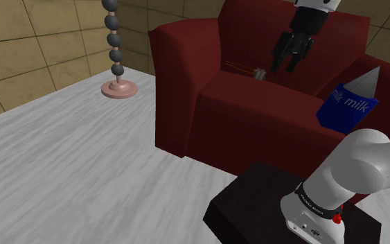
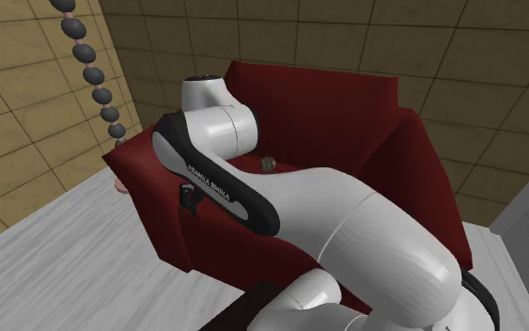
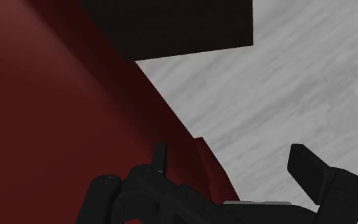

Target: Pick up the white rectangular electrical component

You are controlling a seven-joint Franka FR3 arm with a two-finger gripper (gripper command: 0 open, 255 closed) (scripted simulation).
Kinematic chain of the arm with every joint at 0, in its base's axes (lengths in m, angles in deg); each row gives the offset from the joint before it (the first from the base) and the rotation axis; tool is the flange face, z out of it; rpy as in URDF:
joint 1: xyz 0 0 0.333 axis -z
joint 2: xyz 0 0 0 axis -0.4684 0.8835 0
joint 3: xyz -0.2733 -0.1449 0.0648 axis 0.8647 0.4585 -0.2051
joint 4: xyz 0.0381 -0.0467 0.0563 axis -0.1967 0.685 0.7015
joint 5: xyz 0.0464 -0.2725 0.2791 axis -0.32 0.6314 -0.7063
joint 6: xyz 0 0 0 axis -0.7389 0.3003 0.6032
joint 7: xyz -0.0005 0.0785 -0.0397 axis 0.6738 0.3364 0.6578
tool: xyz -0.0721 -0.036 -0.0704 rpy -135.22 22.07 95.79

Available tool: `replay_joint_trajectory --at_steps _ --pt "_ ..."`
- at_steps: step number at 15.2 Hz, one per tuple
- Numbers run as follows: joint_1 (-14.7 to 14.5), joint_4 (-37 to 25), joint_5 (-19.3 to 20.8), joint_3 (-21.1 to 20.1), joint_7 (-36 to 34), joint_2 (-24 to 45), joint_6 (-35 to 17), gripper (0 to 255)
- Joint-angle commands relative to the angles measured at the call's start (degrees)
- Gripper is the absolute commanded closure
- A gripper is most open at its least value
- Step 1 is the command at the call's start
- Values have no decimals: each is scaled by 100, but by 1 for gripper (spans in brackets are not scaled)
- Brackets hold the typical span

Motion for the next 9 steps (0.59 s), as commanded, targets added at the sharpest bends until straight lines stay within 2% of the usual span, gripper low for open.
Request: replay_joint_trajectory --at_steps 1,9 --pt "0 0 0 0 0 0 0 0" --pt "82 -18 707 913 1501 747 -689 0"
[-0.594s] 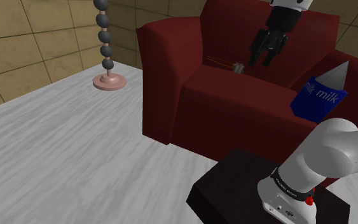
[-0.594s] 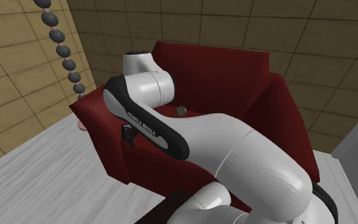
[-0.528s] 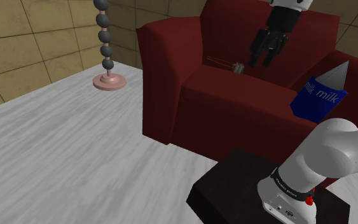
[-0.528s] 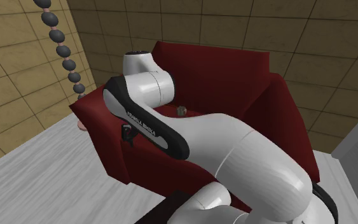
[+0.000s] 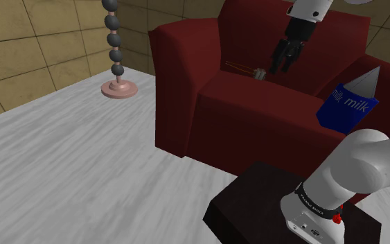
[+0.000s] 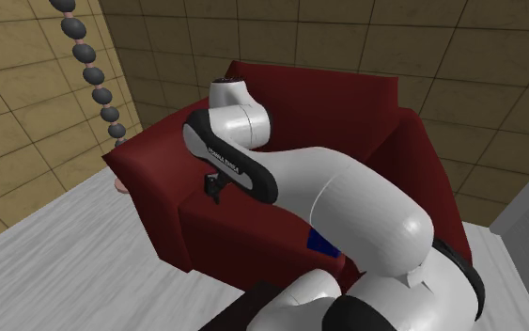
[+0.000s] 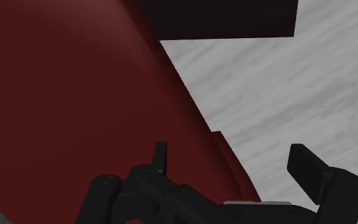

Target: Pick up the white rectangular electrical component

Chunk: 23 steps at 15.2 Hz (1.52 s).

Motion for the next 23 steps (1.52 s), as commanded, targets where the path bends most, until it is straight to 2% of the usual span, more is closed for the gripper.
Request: replay_joint_trajectory --at_steps 1,7,12,17,23 --pt "5 -90 146 221 377 295 -211 0" --pt "5 -499 427 858 1457 1202 -744 0" --pt "-23 -1066 443 1343 2369 2119 -1126 0" --pt "-24 -1842 222 1757 3313 3167 -1397 0" --pt "153 -3084 -325 2062 4449 4582 -1490 0"
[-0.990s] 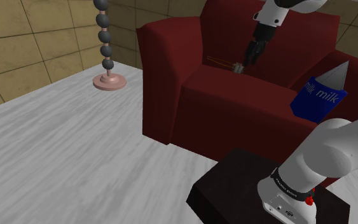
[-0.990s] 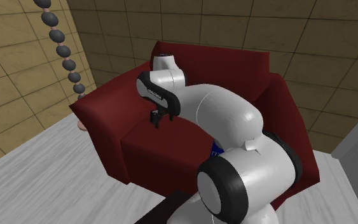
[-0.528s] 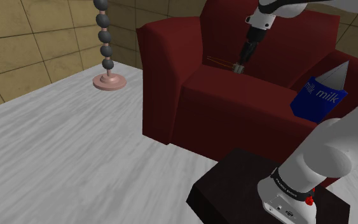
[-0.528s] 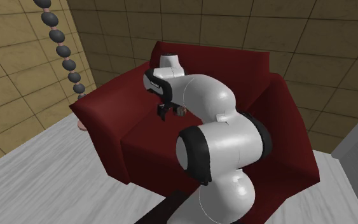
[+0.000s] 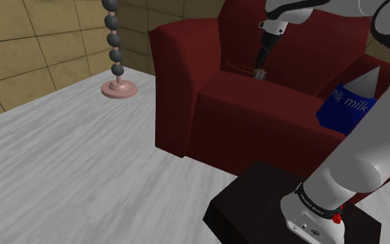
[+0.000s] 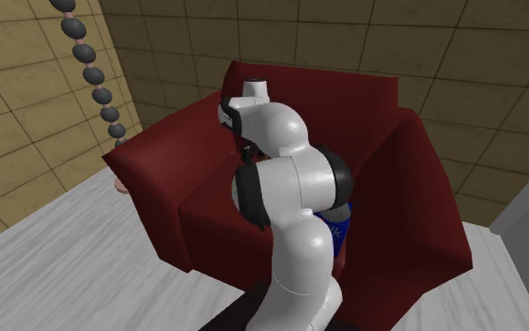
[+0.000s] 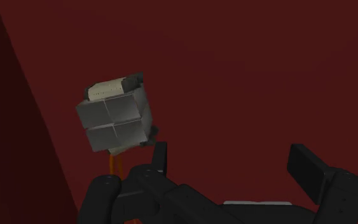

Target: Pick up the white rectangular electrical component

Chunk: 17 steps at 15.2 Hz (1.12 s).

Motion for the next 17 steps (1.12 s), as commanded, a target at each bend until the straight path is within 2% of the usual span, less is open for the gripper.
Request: replay_joint_trajectory --at_steps 1,8,9,17 --pt "89 -474 -205 48 354 480 26 0" --pt "744 -2647 -929 -38 1377 2337 431 0" --pt "781 -2742 -946 -57 1401 2406 456 0" --pt "726 -2182 -971 -84 1444 2426 -115 0"
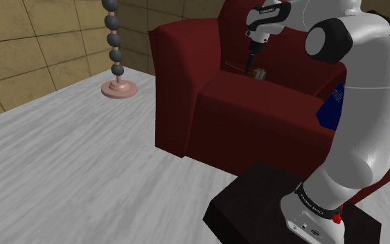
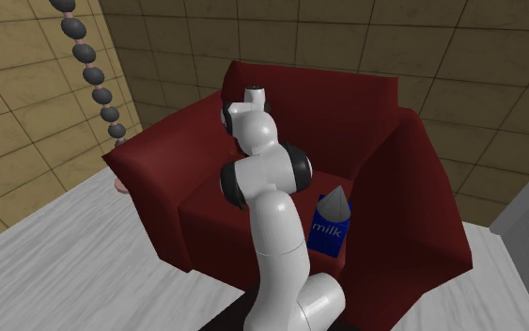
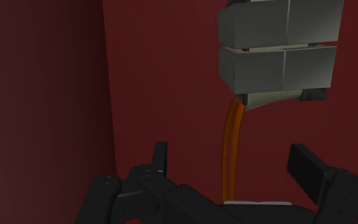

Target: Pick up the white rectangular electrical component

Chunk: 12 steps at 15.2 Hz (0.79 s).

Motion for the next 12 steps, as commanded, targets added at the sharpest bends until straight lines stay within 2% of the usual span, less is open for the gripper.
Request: replay_joint_trajectory --at_steps 1,2,12 --pt "-12 72 -1 -2 2 -7 -69 0" --pt "-12 70 -2 -4 0 -2 -71 255" --pt "-7 7 5 1 -5 -15 4 255"
